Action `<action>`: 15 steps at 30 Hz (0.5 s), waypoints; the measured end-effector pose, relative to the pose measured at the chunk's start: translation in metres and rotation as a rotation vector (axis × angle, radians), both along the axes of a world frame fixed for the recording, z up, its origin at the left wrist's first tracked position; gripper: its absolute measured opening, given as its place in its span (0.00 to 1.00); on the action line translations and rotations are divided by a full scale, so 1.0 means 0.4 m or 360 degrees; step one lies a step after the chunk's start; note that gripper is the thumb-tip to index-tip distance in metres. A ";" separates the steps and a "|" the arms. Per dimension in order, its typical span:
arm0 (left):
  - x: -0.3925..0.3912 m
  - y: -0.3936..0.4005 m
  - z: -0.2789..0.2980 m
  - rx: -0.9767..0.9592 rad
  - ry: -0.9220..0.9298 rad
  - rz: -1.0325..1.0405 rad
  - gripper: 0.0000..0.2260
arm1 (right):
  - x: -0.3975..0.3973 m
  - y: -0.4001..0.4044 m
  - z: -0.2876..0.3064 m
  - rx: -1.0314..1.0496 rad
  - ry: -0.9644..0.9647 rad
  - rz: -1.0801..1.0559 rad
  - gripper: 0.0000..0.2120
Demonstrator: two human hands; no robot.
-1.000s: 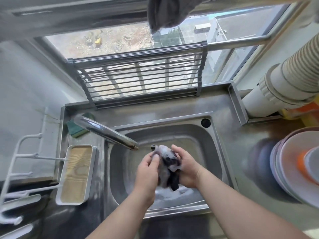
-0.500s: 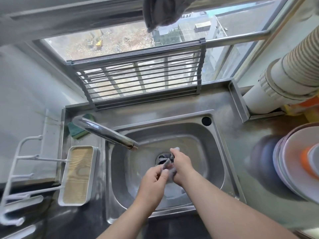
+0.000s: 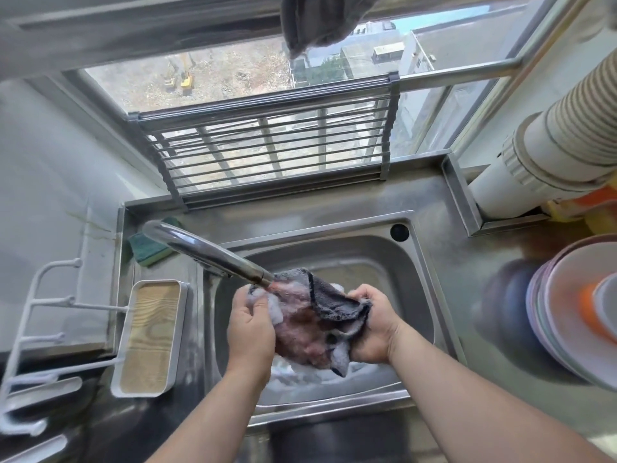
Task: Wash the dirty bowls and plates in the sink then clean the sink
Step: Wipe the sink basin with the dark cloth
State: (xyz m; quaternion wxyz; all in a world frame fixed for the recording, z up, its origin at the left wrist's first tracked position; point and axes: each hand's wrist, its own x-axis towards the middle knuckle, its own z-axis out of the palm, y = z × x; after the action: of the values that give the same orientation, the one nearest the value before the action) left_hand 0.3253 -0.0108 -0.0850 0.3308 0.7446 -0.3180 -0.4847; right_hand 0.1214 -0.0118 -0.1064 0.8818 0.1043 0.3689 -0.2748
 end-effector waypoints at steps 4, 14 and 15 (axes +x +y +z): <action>-0.079 0.000 -0.004 0.0119 -0.0113 -0.0017 0.09 | 0.099 0.006 0.025 -0.0140 0.0194 0.0069 0.22; -0.138 0.066 -0.009 0.0406 0.0603 -0.0203 0.10 | 0.161 -0.029 -0.069 -0.0087 0.1039 0.0292 0.20; -0.132 0.066 0.008 0.0392 0.0681 -0.0207 0.10 | 0.142 -0.029 -0.076 -0.0041 0.1072 0.0300 0.18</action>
State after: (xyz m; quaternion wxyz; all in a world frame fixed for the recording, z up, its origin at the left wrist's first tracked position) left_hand 0.2726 0.0157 -0.0818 0.2656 0.6379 -0.2265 -0.6865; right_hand 0.1782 -0.0236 -0.1368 0.7334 -0.0379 0.6436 -0.2157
